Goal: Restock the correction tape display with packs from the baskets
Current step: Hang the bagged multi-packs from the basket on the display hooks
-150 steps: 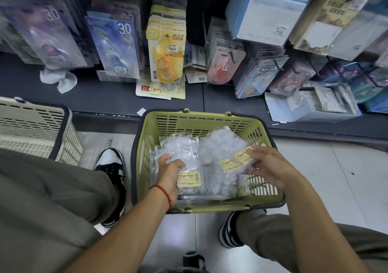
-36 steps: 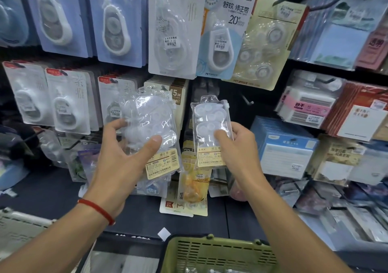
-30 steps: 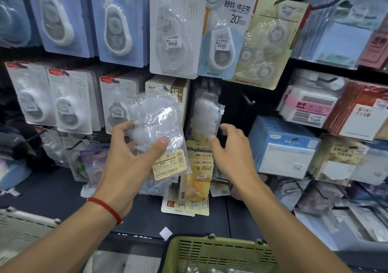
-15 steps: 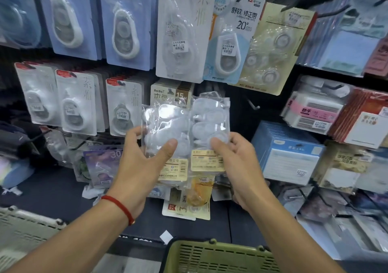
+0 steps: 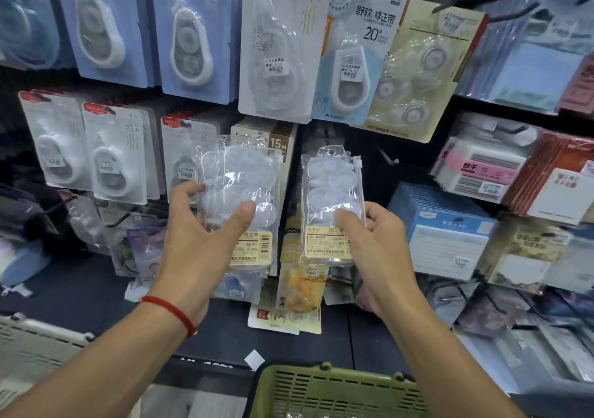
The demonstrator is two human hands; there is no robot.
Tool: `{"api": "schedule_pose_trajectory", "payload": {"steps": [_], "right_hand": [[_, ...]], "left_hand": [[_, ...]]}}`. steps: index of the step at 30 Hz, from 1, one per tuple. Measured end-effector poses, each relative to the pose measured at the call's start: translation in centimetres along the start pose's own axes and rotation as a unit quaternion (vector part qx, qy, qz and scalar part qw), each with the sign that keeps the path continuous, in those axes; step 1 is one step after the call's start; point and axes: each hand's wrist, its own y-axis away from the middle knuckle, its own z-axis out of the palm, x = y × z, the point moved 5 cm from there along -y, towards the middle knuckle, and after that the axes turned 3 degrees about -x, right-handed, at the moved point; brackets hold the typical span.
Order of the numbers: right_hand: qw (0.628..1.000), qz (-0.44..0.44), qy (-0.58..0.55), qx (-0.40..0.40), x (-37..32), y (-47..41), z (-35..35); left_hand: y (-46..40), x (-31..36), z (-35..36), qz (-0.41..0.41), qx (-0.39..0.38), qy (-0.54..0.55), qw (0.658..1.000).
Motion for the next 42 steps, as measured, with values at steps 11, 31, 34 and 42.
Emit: {"api": "schedule_pose_trajectory", "payload": {"steps": [11, 31, 34, 42], "right_hand": [[0.971, -0.063, 0.217, -0.073, -1.0, 0.0, 1.8], [1.000, 0.005, 0.007, -0.009, -0.6, -0.7, -0.3], [1.000, 0.001, 0.009, -0.004, -0.6, -0.7, -0.1], [1.000, -0.015, 0.004, 0.013, -0.9, -1.0, 0.0]], "left_hand": [[0.9, -0.3, 1.4, -0.022, -0.049, 0.017, 0.998], [0.2, -0.5, 1.1, -0.019, -0.026, 0.069, 0.997], [0.2, -0.3, 0.9, -0.008, -0.027, 0.073, 0.997], [0.2, -0.2, 1.0, -0.003, -0.028, 0.079, 0.997]]}}
